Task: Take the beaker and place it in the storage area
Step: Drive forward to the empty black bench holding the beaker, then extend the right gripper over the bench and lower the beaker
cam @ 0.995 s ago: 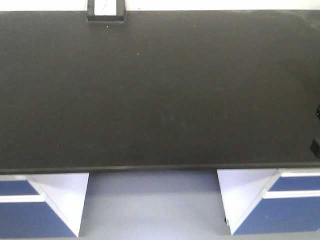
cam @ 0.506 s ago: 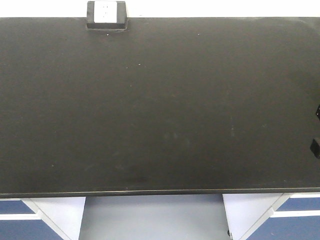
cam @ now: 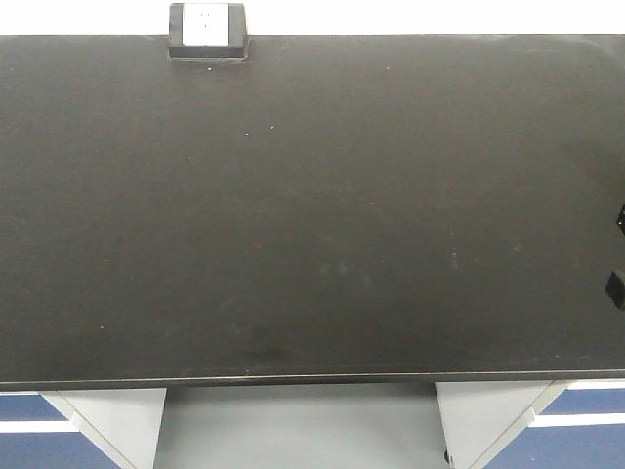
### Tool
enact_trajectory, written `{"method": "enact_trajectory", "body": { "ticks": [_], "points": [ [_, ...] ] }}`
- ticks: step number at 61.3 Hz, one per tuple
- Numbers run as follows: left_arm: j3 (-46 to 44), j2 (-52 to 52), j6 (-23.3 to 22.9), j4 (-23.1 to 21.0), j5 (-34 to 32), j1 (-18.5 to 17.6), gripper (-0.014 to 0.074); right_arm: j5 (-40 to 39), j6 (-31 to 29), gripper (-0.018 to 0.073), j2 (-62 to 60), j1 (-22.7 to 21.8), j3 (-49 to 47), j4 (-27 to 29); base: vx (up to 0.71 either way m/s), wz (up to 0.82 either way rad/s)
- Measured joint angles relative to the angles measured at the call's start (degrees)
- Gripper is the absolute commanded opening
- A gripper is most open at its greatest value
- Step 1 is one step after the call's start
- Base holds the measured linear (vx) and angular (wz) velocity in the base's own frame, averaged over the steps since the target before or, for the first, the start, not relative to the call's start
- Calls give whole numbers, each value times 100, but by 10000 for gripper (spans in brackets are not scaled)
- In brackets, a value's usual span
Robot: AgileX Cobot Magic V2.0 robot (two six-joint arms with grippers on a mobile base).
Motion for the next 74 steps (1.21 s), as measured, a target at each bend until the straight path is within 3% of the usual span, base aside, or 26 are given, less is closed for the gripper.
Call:
{"method": "enact_trajectory", "body": {
  "ticks": [20, 40, 49, 60, 74],
  "points": [
    [0, 0, 0, 0, 0, 0, -8, -175, 0, 0, 0, 0, 0, 6, 0, 0],
    [0, 0, 0, 0, 0, 0, -8, -1995, 47, 0, 1237, 0, -5, 0, 0, 0],
    [0, 0, 0, 0, 0, 0, -8, -2809, 400, 0, 2240, 88, -169, -331, 0, 0],
    [0, 0, 0, 0, 0, 0, -8, -3474, 585, 0, 3671, 962, -853, -954, 0, 0],
    [0, 0, 0, 0, 0, 0, -8, -4199, 151, 0, 5628, 1974, -1800, -708, 0, 0]
  ]
}}
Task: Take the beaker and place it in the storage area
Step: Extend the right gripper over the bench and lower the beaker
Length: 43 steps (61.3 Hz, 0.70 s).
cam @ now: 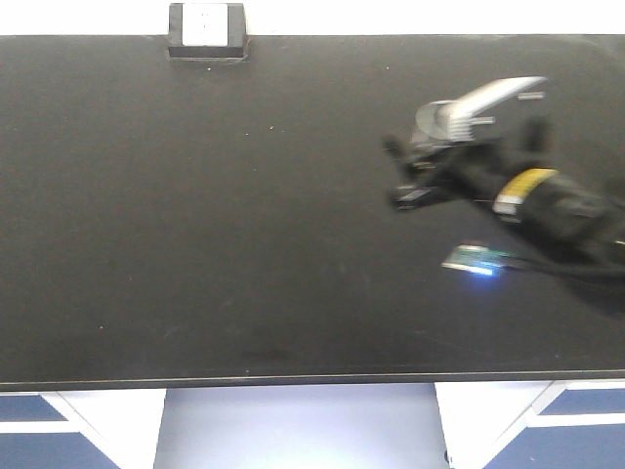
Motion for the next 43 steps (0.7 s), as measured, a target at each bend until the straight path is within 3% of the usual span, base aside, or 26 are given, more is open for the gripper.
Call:
{"method": "enact_trajectory", "body": {
  "ticks": [17, 31, 43],
  "points": [
    [0, 0, 0, 0, 0, 0, -8, -963, -907, 0, 2140, 701, -708, 824, 0, 0],
    [0, 0, 0, 0, 0, 0, -8, -1496, -1001, 0, 3216, 1079, -1218, 993, 0, 0],
    [0, 0, 0, 0, 0, 0, -8, -1714, -1017, 0, 3651, 1132, -1372, 1228, 0, 0]
  ]
}}
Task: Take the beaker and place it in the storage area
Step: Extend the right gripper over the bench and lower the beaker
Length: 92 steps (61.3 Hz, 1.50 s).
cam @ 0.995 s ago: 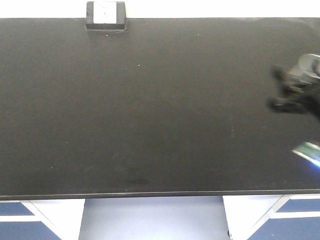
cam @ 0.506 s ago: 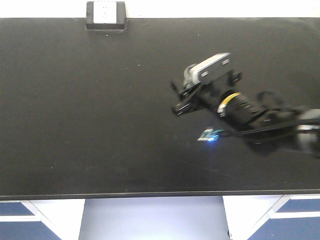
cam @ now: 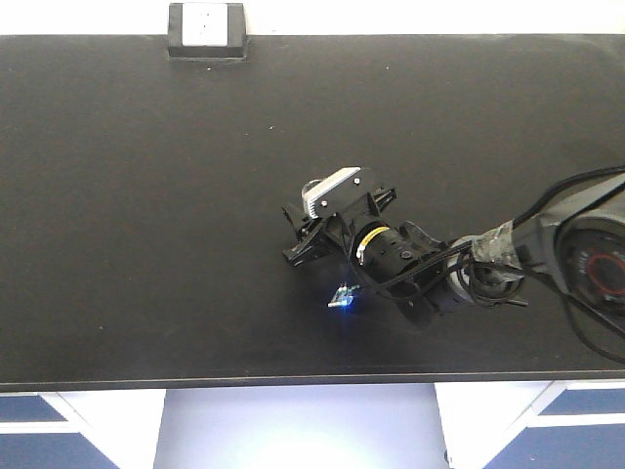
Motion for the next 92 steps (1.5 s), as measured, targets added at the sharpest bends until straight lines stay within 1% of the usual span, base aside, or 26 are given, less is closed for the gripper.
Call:
{"method": "enact_trajectory", "body": {
  "ticks": [15, 40, 52, 58, 64, 79, 85, 92],
  "points": [
    [0, 0, 0, 0, 0, 0, -8, -402, 92, 2, 301, -5, -6, 49, 0, 0],
    [0, 0, 0, 0, 0, 0, -8, -790, 138, 2, 621, -5, -49, 55, 0, 0],
    [0, 0, 0, 0, 0, 0, -8, -846, 196, 36, 647, -5, -63, 64, 0, 0],
    [0, 0, 0, 0, 0, 0, -8, -846, 298, 95, 651, -5, -63, 67, 0, 0],
    [0, 0, 0, 0, 0, 0, -8, -841, 379, 176, 651, -5, -63, 71, 0, 0],
    [0, 0, 0, 0, 0, 0, -8, -856, 405, 465, 668, -5, -69, 71, 0, 0],
    [0, 0, 0, 0, 0, 0, -8, -847, 405, 529, 668, -5, -69, 71, 0, 0],
    [0, 0, 0, 0, 0, 0, -8, -801, 405, 545, 676, -5, -69, 66, 0, 0]
  ]
}}
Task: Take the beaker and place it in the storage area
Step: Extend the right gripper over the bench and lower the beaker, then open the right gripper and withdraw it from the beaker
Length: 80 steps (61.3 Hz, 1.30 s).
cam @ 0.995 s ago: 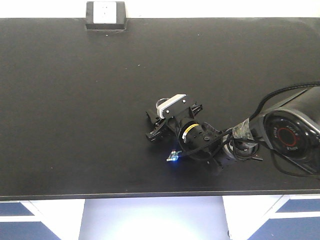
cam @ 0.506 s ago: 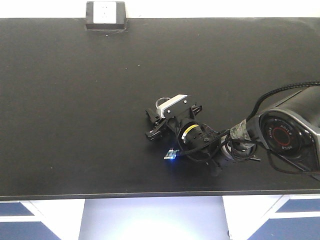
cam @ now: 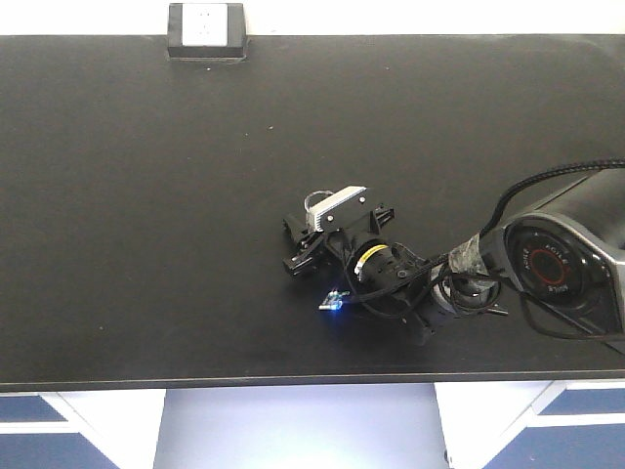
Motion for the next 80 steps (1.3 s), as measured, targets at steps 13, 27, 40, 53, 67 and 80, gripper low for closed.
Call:
{"method": "enact_trajectory", "body": {
  "ticks": [13, 27, 40, 53, 67, 80],
  "points": [
    [0, 0, 0, 0, 0, 0, -8, 42, 4, 545, 0, 0, 0, 0, 0, 0],
    [0, 0, 0, 0, 0, 0, -8, 430, 22, 545, -198, 0, 11, 5, 0, 0],
    [0, 0, 0, 0, 0, 0, -8, 1092, 22, 545, -741, 0, 29, 5, 0, 0],
    [0, 0, 0, 0, 0, 0, -8, 1197, 28, 545, -1012, 0, 355, 0, 0, 0],
    [0, 0, 0, 0, 0, 0, -8, 692, 28, 545, -1470, 0, 1397, 0, 0, 0],
    [0, 0, 0, 0, 0, 0, -8, 935, 162, 545, -2777, 0, 2147, 24, 0, 0]
  ]
}}
